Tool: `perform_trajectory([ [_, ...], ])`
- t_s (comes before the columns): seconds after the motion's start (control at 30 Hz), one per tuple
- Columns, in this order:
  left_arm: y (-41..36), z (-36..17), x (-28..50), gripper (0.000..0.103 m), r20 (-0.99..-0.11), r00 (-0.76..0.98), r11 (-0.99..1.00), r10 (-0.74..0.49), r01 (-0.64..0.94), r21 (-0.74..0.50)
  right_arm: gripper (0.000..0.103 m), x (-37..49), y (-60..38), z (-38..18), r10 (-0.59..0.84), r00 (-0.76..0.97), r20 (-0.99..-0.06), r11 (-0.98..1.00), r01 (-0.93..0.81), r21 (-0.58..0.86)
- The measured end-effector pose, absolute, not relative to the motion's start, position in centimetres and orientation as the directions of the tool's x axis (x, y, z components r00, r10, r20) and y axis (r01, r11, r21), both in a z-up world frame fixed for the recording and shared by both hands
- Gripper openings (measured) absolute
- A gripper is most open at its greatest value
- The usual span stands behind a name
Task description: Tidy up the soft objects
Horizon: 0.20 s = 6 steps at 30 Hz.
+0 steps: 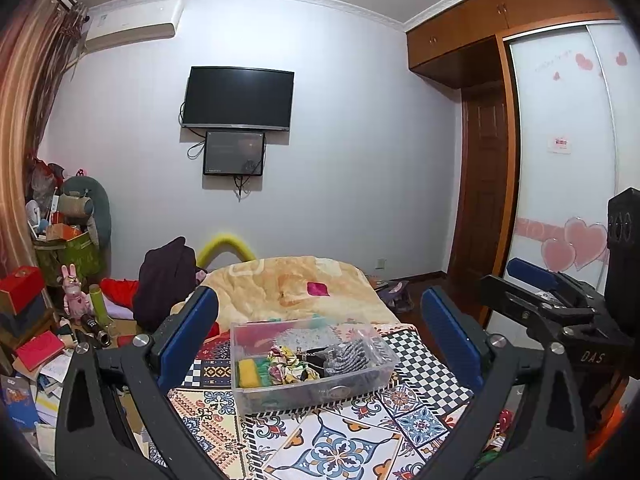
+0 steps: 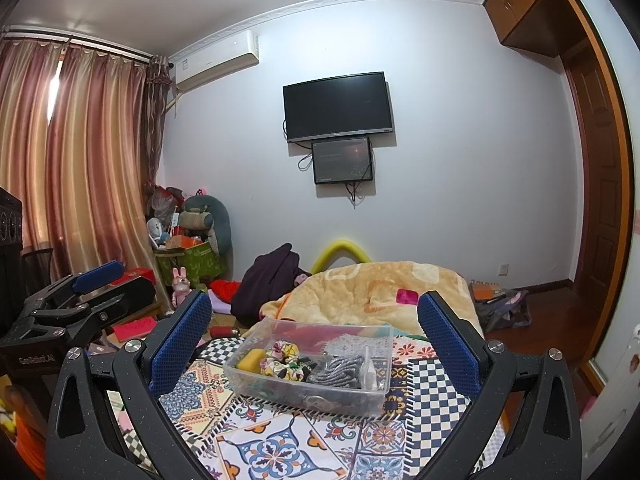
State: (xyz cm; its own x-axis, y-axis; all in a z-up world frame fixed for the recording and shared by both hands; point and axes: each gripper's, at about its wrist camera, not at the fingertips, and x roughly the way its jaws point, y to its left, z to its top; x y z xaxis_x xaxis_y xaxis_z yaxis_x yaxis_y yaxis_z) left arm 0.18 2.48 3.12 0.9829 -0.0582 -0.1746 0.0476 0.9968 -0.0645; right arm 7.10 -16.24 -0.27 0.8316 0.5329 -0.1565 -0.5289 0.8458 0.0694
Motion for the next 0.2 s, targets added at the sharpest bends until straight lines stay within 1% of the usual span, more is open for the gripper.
perform_trajectory([
  [0.2, 2.27, 3.09, 0.34, 0.103, -0.178, 0.981, 0.996, -0.076, 0.066, -0.06, 0.103, 7.09, -16.23, -0.27, 0.533, 0.832, -0.157, 0.846, -0.529, 0.068],
])
